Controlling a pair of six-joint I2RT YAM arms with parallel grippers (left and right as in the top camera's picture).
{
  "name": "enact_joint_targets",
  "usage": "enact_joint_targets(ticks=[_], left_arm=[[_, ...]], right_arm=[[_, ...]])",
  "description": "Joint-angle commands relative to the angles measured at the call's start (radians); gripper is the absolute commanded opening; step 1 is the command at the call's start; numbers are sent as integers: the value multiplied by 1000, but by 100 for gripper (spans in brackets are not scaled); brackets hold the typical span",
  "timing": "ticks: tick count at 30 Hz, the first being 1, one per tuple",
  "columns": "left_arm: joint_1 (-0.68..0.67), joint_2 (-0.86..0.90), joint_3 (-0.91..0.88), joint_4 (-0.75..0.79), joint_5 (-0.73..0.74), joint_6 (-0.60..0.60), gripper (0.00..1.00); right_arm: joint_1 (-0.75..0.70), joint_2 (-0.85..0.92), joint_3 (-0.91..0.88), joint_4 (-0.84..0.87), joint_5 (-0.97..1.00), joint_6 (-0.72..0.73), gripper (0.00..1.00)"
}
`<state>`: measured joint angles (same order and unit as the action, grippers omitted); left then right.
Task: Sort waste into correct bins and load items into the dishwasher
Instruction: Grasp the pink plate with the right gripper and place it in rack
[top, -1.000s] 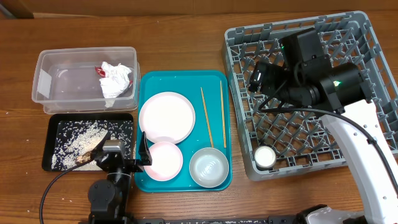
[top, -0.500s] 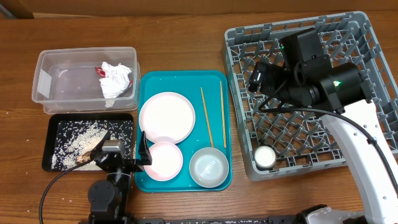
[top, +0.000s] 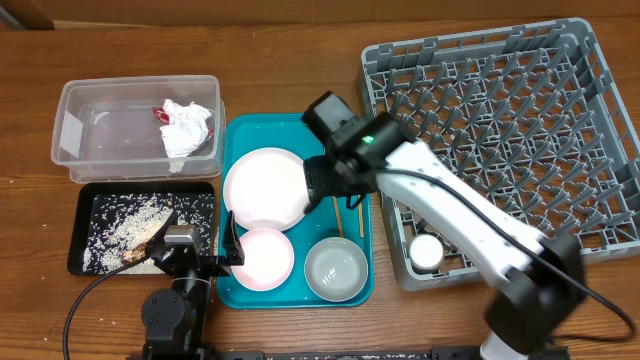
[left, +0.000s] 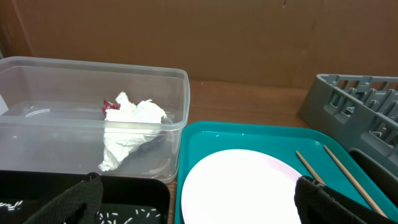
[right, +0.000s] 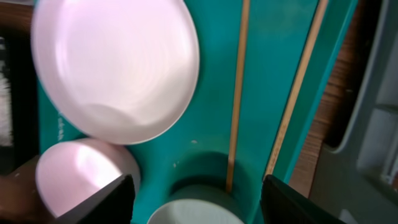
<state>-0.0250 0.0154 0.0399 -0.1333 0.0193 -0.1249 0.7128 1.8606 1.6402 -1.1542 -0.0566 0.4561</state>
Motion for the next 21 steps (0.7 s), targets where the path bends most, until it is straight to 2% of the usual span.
enact_joint_targets(ticks=[1,4,6,7,10,15,21], left_arm=[[-2,-11,-11,7,0,-10,100],[-2,-11,-11,7,0,-10,100],[-2,-11,-11,7,0,-10,100],[-2,-11,-11,7,0,-10,100],[-2,-11,-11,7,0,-10,100],[-2,-11,-11,7,0,-10,100],[-2,-11,-11,7,0,-10,100]], right_arm=[[-5,58,0,24,-91,-111,67],[0,118,0,15,-280,-117,66],[18,150,0,-16,-339,-129,66],[39,166,-1,-52,-352,-190,66],[101,177,-1,-113,-348,-311,66],[199,192,-1,-73,-240,-306,66],[217,252,-1,41,-213,-235,64]])
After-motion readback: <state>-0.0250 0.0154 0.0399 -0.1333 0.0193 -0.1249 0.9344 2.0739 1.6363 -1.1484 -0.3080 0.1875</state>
